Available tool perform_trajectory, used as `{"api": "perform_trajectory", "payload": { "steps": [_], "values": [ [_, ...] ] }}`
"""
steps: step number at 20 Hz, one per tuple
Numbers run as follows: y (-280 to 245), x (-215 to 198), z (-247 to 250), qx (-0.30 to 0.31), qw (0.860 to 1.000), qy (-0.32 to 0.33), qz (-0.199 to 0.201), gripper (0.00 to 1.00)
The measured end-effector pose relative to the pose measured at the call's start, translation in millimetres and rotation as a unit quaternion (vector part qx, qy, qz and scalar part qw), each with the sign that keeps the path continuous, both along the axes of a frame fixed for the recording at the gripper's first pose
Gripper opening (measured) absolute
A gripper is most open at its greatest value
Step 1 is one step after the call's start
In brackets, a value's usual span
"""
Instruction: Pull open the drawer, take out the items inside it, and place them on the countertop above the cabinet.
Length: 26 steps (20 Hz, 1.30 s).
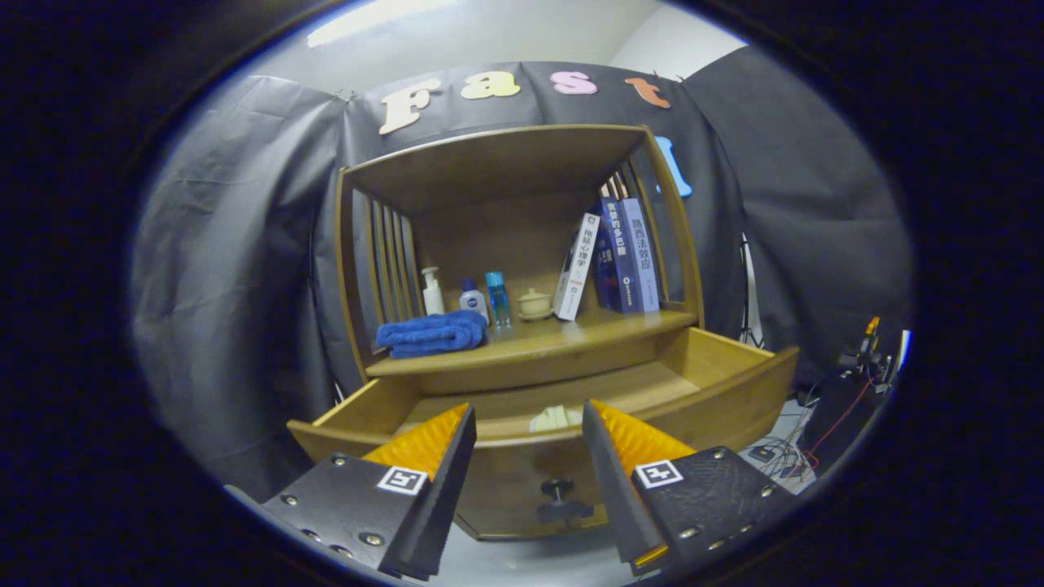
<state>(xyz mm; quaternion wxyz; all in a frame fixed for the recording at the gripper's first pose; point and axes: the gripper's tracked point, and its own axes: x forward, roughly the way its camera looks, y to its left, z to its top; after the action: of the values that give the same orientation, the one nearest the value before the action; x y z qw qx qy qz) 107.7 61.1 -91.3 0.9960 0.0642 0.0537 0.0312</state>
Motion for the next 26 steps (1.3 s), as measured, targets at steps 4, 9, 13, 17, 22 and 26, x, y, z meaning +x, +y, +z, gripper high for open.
{"api": "perform_trajectory", "payload": {
  "steps": [4, 9, 13, 17, 22, 26],
  "values": [
    [-7.6, 42.2, -2.0, -0.020, 0.997, 0.063, -0.028, 0.78],
    [-14.5, 91.7, -42.8, -0.053, 0.976, 0.207, -0.039, 0.78],
    [-21.0, 112.0, -79.8, -0.087, 0.944, 0.315, -0.039, 0.78],
    [-26.6, 117.1, -111.7, -0.123, 0.909, 0.396, -0.033, 0.70],
    [-21.0, 120.3, -133.4, -0.127, 0.897, 0.424, -0.017, 0.68],
    [-18.9, 124.3, -129.6, -0.117, 0.904, 0.412, -0.013, 0.34]
  ]
}}
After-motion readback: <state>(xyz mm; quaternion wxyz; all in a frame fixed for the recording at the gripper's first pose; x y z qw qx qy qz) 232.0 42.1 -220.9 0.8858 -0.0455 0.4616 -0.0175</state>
